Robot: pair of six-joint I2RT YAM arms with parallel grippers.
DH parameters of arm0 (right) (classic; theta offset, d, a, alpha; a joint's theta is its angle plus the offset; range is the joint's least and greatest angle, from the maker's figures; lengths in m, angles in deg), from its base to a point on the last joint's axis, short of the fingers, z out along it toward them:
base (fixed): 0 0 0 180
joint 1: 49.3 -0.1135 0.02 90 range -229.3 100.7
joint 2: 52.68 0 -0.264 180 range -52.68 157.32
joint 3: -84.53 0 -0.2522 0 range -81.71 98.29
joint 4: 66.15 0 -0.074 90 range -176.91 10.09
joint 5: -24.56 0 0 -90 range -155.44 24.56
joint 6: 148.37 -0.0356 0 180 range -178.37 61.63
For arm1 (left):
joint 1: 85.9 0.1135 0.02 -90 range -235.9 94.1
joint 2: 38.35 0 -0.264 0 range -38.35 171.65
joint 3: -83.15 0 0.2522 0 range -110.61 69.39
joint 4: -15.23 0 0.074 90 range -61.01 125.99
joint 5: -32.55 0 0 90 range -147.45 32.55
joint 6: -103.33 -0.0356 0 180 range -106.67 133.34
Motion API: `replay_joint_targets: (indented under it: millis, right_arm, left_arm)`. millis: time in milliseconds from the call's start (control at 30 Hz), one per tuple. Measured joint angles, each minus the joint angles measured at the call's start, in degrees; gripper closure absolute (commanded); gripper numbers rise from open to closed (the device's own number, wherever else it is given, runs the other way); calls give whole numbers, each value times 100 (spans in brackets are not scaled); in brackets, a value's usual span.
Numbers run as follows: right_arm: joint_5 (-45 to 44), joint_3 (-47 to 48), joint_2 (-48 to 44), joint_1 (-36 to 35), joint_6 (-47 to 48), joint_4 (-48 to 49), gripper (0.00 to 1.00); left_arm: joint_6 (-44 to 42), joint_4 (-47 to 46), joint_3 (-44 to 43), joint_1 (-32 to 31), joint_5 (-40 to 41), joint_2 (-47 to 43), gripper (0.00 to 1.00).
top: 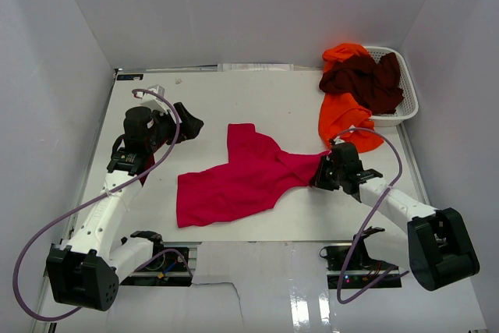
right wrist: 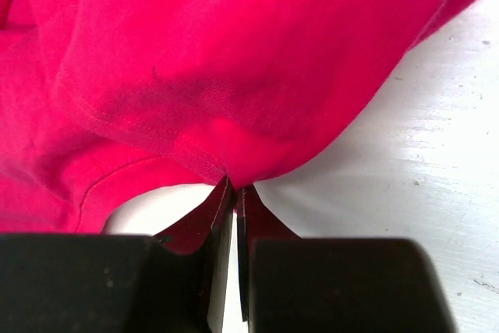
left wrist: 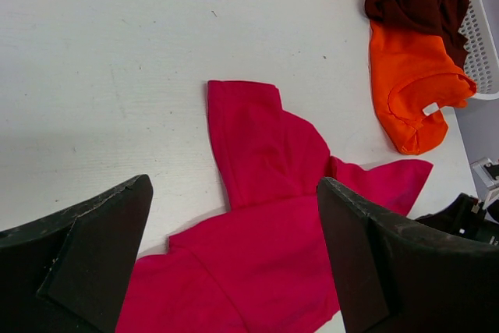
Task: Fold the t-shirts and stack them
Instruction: Flatten out the tshirt
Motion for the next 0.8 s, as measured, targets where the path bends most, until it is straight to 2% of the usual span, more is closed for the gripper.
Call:
replay_joint_targets:
  millis: [200, 400, 500, 600, 800]
  right_arm:
    - [433, 566, -208, 0, -2, -507, 92]
    - [1093, 3003, -184, 0, 63, -1541, 92]
    - [1104, 4295, -210, 20, 140, -1921, 92]
    - [927, 5123, -363, 164, 162, -2306, 92]
    - [520, 5359, -728, 409, 168, -3147, 92]
  left_arm:
    - [-2, -2, -2, 0, -20, 4, 2]
    - [-57, -122, -7, 0, -260, 258, 2]
    - [-87, -140, -197, -2, -494, 774, 2]
    - [-94, -116, -669, -20, -874, 1515, 2]
    - [-256, -155, -1947, -334, -1451, 2999, 2]
